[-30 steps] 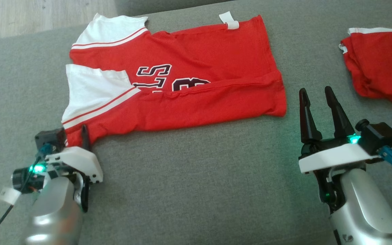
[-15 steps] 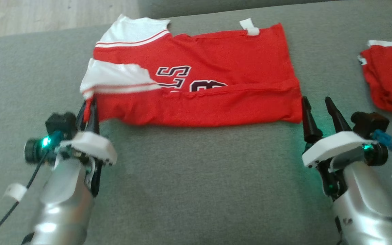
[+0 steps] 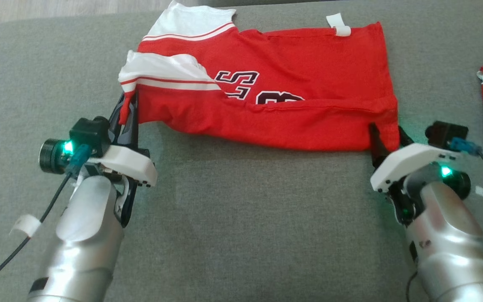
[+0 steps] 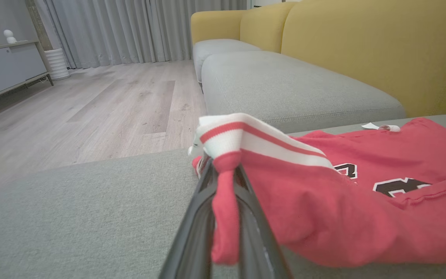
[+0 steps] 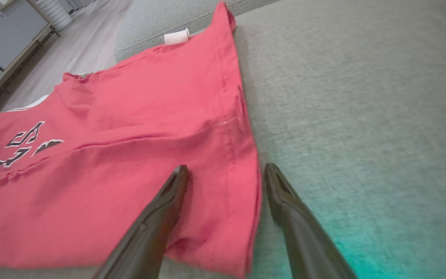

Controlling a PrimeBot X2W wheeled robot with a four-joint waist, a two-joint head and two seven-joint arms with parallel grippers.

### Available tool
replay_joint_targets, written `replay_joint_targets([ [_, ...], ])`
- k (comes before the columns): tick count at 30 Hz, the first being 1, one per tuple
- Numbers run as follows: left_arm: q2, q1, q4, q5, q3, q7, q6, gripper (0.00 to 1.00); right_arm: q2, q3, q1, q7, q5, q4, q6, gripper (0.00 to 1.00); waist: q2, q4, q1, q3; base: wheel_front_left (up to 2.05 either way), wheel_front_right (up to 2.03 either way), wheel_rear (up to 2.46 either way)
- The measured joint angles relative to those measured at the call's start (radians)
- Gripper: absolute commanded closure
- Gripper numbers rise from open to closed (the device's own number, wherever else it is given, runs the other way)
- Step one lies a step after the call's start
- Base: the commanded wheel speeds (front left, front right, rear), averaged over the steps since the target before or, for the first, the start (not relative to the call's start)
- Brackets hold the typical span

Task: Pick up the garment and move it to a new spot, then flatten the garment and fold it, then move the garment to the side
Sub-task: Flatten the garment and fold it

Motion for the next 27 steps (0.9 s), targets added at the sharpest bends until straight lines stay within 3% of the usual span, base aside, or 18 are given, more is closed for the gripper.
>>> replay_joint_targets([
  [2, 0.000, 0.001, 0.000, 0.004, -0.001, 0.000, 0.000, 1.00, 0.000, 0.018, -0.021, -0.001, 0.005, 0.022, 0.000, 0.00, 0.0000, 0.003, 0.0000, 0.003, 0.00, 0.00, 0.00],
  [3, 0.001, 0.001, 0.000, 0.004, -0.002, 0.000, 0.000, 1.00, 0.000, 0.030, -0.029, -0.002, 0.020, 0.030, 0.000, 0.56, 0.0000, 0.004, 0.0000, 0.003, 0.00, 0.00, 0.00],
  [4, 0.001, 0.002, 0.000, 0.003, -0.002, 0.000, 0.001, 1.00, 0.000, 0.047, -0.035, -0.006, 0.031, 0.036, 0.000, 0.98, 0.0000, 0.003, 0.0000, 0.002, 0.00, 0.00, 0.00],
  [15, 0.004, 0.057, 0.016, -0.009, -0.002, 0.000, 0.010, 1.00, -0.026, 0.172, -0.035, -0.113, -0.003, 0.088, 0.000, 1.00, 0.0000, -0.016, -0.0001, -0.047, 0.00, 0.00, 0.00],
  [27, 0.005, 0.197, 0.029, -0.045, -0.017, 0.000, -0.001, 1.00, -0.118, 0.304, 0.065, -0.062, 0.090, 0.021, 0.000, 1.00, 0.0000, -0.035, -0.0002, -0.180, 0.00, 0.00, 0.00],
])
